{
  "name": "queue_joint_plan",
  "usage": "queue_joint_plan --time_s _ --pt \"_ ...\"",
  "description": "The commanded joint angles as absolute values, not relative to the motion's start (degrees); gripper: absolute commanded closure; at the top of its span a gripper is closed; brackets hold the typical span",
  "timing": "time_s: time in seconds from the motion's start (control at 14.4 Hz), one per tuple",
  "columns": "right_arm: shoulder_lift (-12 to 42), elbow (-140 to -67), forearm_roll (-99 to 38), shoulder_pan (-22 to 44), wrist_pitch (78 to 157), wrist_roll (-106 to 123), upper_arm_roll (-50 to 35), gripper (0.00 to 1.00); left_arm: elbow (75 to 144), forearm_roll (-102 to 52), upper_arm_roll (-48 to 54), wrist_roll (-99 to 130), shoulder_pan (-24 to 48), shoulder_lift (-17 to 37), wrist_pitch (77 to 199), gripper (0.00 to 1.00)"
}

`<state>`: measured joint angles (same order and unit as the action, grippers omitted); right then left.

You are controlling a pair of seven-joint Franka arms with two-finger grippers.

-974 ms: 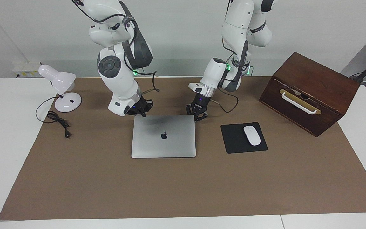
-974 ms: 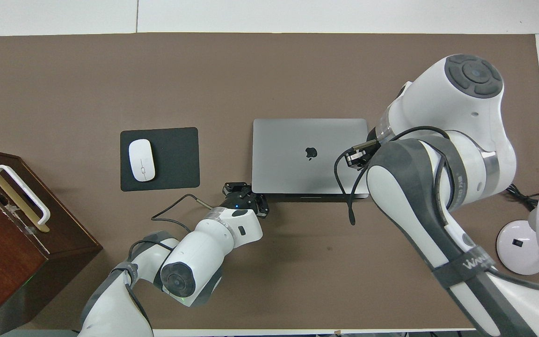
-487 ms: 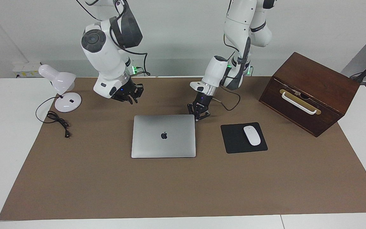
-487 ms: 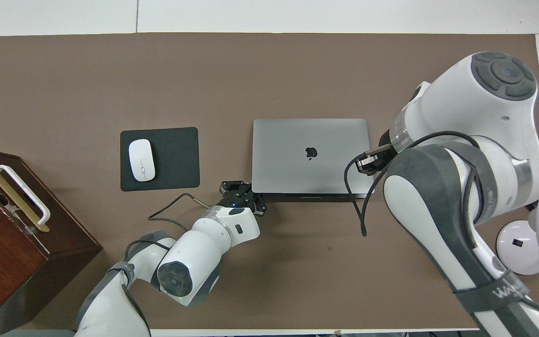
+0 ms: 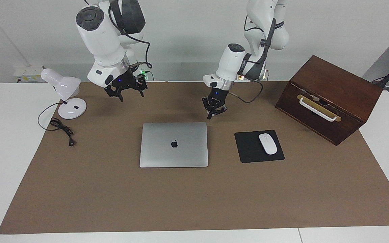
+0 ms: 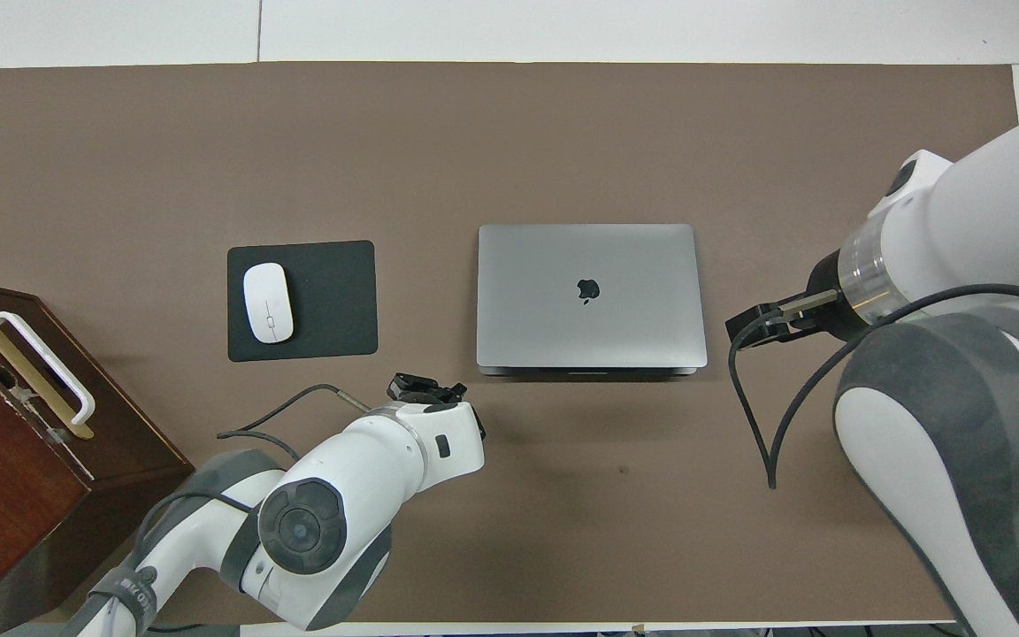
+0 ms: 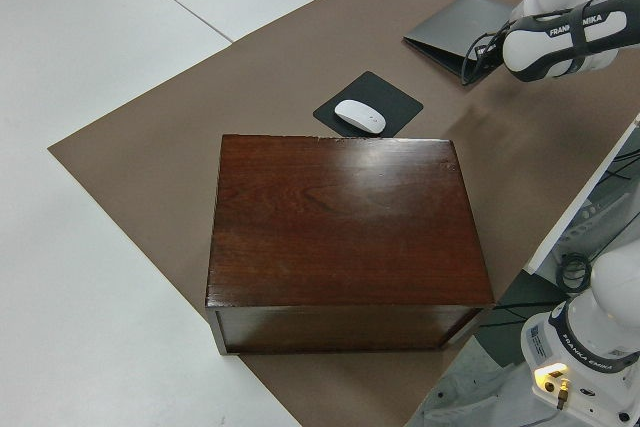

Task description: Close laptop with both arms

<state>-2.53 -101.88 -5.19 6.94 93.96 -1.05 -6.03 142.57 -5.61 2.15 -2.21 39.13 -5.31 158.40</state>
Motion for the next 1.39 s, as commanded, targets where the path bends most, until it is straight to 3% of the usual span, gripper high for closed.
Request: queue_joint_plan --time_s 0.0,0.35,0.77,0.84,0.9,1.18,1.32 --pt "-4.8 -102.5 -4.5 5.9 92.1 -1.9 -6.9 0.00 142.7 -5.1 2.0 -3.7 37.6 -11.1 147.7 1.00" --pt "-4.9 -103.3 -4.9 3.3 91.7 -1.0 -6.6 0.00 136.1 -5.0 1.9 -5.4 32.7 -17.3 128.2 1.00" --pt "-4.0 -102.4 -4.5 2.2 91.5 -1.3 -5.5 0.00 126.0 -4.0 1.9 -6.1 24.9 -18.8 110.5 0.98" --pt "-4.0 -102.4 -3.4 2.2 91.7 -1.8 -5.5 0.00 124.2 -3.0 1.9 -6.3 23.4 -18.8 109.3 0.58" --pt "-3.3 -102.0 -1.8 2.2 92.0 -1.8 -4.8 0.00 122.7 -2.9 1.9 -6.3 21.2 -18.8 107.6 0.01" --pt "1.7 -94.7 -1.1 2.8 91.3 -1.7 -1.3 0.00 120.3 -2.8 1.8 -6.2 12.1 -18.6 106.4 0.00" --pt "1.6 -94.7 -1.2 2.9 91.0 -1.8 -1.3 0.00 119.4 -2.8 1.9 -6.2 6.4 -18.6 106.4 0.00"
